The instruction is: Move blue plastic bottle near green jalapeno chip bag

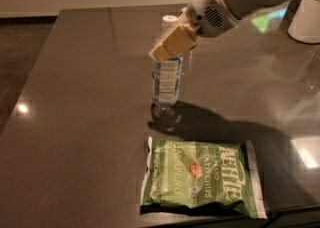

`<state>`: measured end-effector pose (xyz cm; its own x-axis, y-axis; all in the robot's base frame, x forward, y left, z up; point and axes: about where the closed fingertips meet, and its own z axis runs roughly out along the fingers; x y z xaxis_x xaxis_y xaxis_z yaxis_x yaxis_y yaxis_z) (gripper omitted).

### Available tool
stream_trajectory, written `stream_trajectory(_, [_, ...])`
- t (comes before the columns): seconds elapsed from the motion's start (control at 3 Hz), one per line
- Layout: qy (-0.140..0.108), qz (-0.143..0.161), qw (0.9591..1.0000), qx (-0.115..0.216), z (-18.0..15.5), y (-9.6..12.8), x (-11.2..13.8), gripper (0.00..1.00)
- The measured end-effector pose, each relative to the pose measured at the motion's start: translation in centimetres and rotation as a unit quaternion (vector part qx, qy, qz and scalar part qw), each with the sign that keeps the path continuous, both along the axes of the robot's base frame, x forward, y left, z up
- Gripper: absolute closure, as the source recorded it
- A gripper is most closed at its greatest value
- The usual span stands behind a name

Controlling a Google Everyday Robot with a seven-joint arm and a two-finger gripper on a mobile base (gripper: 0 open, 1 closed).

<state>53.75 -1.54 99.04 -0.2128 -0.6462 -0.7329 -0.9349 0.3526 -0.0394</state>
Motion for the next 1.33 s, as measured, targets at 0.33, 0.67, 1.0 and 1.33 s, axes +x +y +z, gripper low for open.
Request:
stream_trajectory(0.33, [-0.007, -0.006, 1.0, 0.003, 0.2, -2.1, -2.3, 1.0])
stream_trajectory(0.67, [-0.018, -0.006, 0.9998, -0.001, 0.0, -3.2, -4.5, 1.0])
stream_trajectory(1.0, [-0.028, -0.004, 0.9996, -0.008, -0.2, -3.6, -6.0, 0.82])
stream_trajectory(1.33, [-0.037, -0.003, 0.9991, -0.021, -0.8, -3.3, -6.9, 0.59])
